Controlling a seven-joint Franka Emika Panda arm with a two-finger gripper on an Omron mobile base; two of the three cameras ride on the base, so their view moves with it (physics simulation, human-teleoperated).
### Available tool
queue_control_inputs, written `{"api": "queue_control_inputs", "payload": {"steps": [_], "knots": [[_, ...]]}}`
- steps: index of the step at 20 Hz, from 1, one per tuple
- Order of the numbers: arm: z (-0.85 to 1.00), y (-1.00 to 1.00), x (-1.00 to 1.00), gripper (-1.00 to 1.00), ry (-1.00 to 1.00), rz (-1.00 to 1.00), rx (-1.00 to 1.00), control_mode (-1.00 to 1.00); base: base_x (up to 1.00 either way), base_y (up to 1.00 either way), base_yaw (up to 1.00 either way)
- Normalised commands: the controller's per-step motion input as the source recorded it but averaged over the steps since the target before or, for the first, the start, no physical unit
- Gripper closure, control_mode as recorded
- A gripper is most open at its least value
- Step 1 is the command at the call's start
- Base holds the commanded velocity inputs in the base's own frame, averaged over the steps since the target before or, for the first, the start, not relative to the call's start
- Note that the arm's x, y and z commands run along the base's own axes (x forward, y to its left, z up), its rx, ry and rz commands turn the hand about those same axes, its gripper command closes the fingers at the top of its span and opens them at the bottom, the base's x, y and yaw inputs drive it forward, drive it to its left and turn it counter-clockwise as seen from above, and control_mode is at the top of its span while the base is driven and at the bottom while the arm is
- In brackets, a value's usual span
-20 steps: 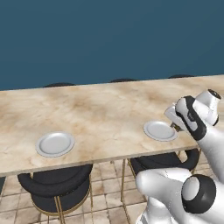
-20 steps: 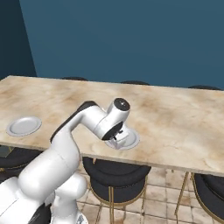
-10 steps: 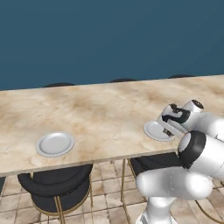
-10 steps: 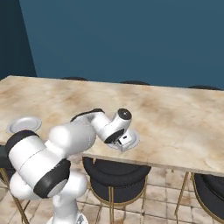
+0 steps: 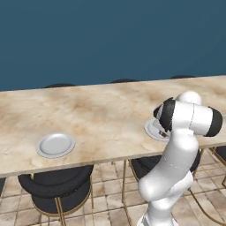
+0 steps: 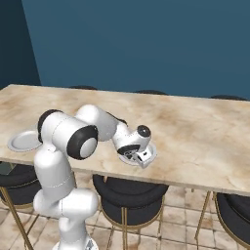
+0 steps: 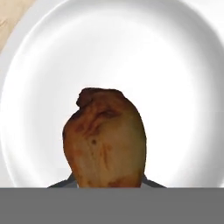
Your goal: Take the chicken drumsticks from the pan and place one on each plate on the dining counter.
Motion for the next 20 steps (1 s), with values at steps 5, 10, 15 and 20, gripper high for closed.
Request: {"api": "queue_control_inputs", "payload": {"steps": [5,10,15,20], "knots": [[-0.38,-0.36,0.74,-1.00,0.01,0.08,0.00,-1.00,0.00,0.00,0.00],[-0.12,-0.22,0.31,-1.00,0.00,0.07,0.00,-1.00,0.00,0.00,0.00],[-0.01,-0.05,0.03,-1.00,-0.01,0.06,0.00,-1.00,0.00,0.00,0.00],[0.15,0.00,-0.24,-1.00,-0.23,0.03,-0.02,-1.00,0.00,0.00,0.00]]}}
